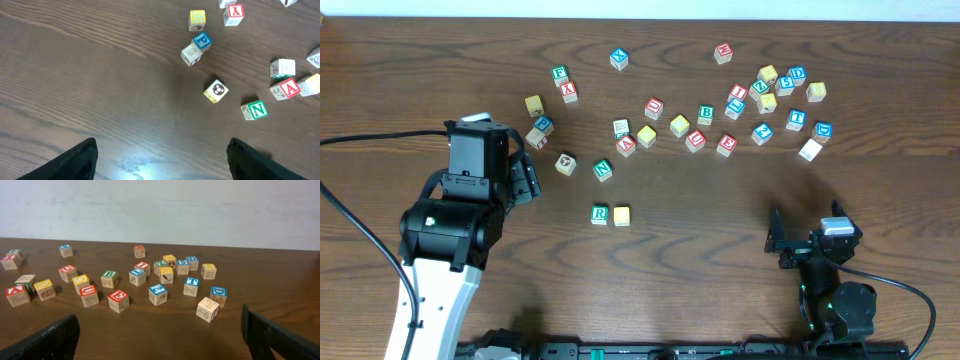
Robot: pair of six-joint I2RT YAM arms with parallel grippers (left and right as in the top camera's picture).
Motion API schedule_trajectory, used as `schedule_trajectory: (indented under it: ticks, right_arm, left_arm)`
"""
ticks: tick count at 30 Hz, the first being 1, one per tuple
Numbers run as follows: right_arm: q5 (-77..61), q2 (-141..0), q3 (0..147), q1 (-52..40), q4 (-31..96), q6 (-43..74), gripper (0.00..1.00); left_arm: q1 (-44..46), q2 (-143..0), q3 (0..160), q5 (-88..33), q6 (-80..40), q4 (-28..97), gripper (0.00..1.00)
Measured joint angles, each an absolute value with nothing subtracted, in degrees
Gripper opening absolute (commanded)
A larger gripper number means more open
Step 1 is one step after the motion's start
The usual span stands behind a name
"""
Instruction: Spell out ROBOT
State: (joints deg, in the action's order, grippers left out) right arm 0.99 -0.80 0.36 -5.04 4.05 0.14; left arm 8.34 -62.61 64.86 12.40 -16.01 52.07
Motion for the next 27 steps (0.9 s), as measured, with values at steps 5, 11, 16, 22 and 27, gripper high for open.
schedule_trajectory:
  ticks: [5,11,16,22,27]
  right_arm:
    - [0.99,-0.8,0.36,-5.04,4.03,0.14,0.99]
    - [0.99,-0.8,0.36,-5.04,4.05,0.14,0.99]
    - [0.99,-0.8,0.36,-5.04,4.05,0.14,0.99]
    - [0.99,-0.8,0.36,-5.04,4.05,0.14,0.99]
    - [0.3,-0.89,0.36,-5.04,0.6,0.43,0.99]
  left_arm:
    - [8.34,-62.61,64.86,12.4,-16.01,52.14,0.82]
    - [8.34,-62.61,64.86,12.4,-16.01,52.14,0.82]
    - [8.34,-62.61,64.86,12.4,-16.01,52.14,0.82]
    - [8.34,-62.61,64.86,12.4,-16.01,52.14,0.82]
    - [8.34,-62.61,64.86,12.4,-16.01,52.16,0.82]
